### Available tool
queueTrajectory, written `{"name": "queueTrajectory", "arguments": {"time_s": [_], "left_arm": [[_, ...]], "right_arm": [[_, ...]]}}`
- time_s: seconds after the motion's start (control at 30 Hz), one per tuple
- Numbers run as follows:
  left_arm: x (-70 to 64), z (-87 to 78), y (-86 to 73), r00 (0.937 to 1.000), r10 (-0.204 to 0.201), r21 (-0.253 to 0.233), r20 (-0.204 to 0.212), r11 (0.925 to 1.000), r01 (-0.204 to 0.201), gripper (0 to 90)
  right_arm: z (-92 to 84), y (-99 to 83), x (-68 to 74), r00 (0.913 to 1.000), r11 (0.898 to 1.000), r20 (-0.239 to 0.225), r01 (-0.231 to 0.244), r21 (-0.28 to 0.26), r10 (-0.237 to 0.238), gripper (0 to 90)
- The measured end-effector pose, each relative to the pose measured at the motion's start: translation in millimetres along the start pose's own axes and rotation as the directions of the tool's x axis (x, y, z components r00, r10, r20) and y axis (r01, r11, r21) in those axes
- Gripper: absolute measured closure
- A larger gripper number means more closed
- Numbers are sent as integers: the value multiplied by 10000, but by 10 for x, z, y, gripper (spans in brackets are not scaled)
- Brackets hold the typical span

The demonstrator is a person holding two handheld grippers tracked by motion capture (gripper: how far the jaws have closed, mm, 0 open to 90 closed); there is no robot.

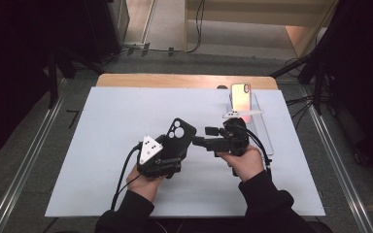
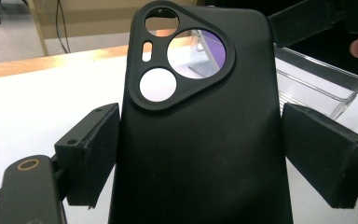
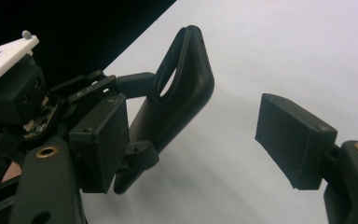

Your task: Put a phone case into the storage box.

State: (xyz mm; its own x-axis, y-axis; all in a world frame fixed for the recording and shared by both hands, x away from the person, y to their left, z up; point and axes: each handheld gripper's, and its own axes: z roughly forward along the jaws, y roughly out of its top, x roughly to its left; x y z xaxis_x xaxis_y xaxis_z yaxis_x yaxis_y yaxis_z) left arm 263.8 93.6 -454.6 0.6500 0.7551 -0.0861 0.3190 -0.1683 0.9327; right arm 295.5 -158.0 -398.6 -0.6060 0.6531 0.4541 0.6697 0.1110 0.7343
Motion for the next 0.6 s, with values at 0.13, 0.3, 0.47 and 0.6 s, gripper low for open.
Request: {"name": "queueTrajectory", "arguments": {"time_s": [0.13,0.3,0.47,0.6], "left_arm": [[-8,-7,-6,10000,-74,-100,7,9999,74,151],[-12,-18,-21,9999,-96,-234,-29,9997,96,150],[-33,-17,-29,9999,-70,-424,78,9991,74,150],[-42,-28,-20,10000,-33,-504,48,9987,35,150]], "right_arm": [[42,27,2,10000,10000,-35,-70,-40,70,237],[95,47,-10,9996,9996,-121,-272,-64,272,245],[168,60,-6,9999,9999,-76,-133,-38,133,255],[221,74,-10,9988,9994,-348,-356,-11,355,305]]}}
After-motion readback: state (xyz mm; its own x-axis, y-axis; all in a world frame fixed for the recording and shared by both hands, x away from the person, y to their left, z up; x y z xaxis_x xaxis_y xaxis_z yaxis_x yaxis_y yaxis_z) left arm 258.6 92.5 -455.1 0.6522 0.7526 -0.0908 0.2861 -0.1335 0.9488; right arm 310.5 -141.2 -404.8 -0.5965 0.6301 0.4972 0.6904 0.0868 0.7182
